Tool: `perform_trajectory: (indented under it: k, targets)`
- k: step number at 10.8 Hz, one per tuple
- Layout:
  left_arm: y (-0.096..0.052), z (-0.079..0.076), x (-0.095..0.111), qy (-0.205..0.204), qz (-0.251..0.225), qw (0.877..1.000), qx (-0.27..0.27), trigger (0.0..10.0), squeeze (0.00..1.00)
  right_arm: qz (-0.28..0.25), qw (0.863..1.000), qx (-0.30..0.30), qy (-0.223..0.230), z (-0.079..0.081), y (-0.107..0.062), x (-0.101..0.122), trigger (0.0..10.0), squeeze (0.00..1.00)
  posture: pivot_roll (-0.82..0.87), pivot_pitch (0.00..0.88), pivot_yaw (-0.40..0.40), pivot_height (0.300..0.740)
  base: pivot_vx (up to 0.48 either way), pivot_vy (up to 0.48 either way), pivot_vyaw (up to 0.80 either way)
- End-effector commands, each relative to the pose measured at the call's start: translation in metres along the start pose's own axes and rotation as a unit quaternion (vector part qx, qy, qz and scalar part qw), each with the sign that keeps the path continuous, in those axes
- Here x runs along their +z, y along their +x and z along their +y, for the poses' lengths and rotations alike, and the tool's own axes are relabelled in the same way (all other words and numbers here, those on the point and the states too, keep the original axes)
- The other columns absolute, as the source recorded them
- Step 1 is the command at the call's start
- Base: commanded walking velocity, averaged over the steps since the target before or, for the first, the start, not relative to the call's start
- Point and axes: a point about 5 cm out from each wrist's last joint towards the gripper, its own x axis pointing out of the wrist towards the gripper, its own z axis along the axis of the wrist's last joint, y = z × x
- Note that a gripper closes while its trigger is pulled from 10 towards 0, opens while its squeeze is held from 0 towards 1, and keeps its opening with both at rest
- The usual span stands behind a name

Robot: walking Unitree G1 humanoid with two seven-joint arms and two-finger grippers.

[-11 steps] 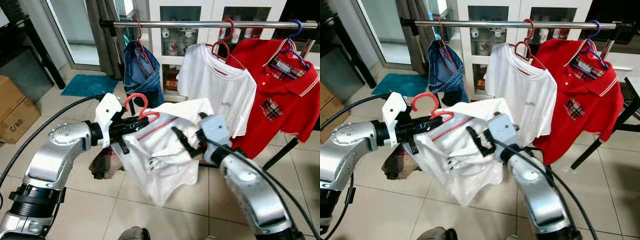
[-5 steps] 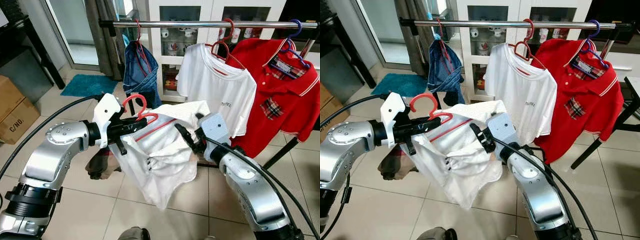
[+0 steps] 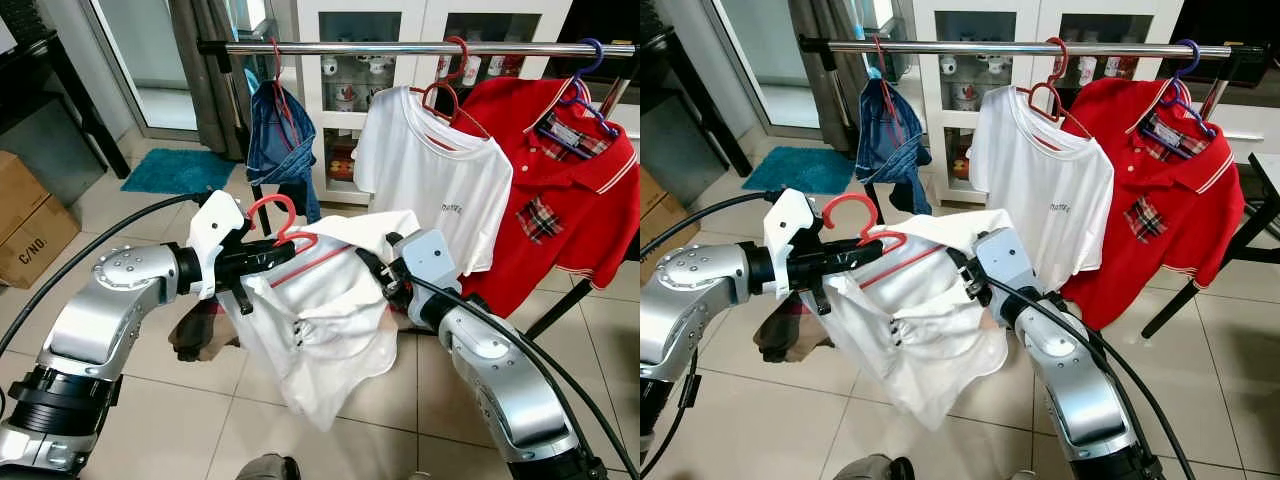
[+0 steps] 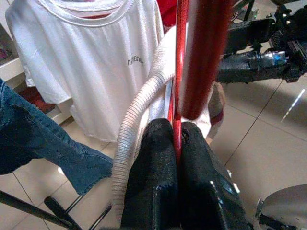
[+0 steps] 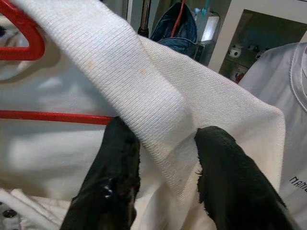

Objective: Hang hanger

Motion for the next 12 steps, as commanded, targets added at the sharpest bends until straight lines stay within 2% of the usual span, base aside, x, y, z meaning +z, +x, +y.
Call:
perform_trajectory:
  k: [1,4,5,7,8,10,12]
  targets:
    - [-0.003,0.0,0.004,0.018,0.003,1.0,0.002,0.0,0.0,-0.011,1.0,-0.002,-0.004,-0.003,0.002,0.005,0.0,0.0,-0.08,0.022,0.099,0.74,0.0,0.0,0.0]
    - [-0.004,0.0,0.003,0.021,0.005,1.0,-0.001,0.0,0.0,-0.013,1.0,0.005,-0.002,-0.001,0.003,0.005,0.0,0.0,-0.08,0.011,0.094,0.74,0.0,0.0,0.0]
    - [-0.004,0.0,0.003,0.021,0.007,1.0,0.0,0.0,0.0,-0.014,1.0,0.006,0.012,-0.001,0.002,0.006,0.0,0.0,-0.08,0.008,0.093,0.74,0.0,0.0,0.0]
    - [-0.006,0.003,-0.016,0.056,0.071,0.996,0.011,0.0,0.0,-0.018,0.998,0.02,0.054,-0.007,-0.001,0.018,0.0,0.0,-0.08,0.002,0.097,0.74,0.0,0.0,0.0]
    - [-0.006,0.003,-0.02,0.061,0.081,0.995,0.012,0.0,0.0,-0.019,0.998,0.032,0.055,-0.01,-0.002,0.024,0.0,0.0,-0.09,0.0,0.1,0.74,0.0,0.0,0.0]
    - [0.004,0.003,-0.027,0.087,0.106,0.99,0.011,0.0,0.0,-0.017,0.995,0.072,0.07,-0.007,-0.004,0.038,0.0,0.0,-0.09,0.0,0.101,0.74,0.0,0.0,0.0]
    - [0.018,0.001,-0.035,0.111,0.127,0.986,0.004,0.0,0.0,0.008,0.991,0.109,0.074,0.007,-0.005,0.043,0.0,0.0,-0.09,0.0,0.1,0.74,0.0,0.0,0.0]
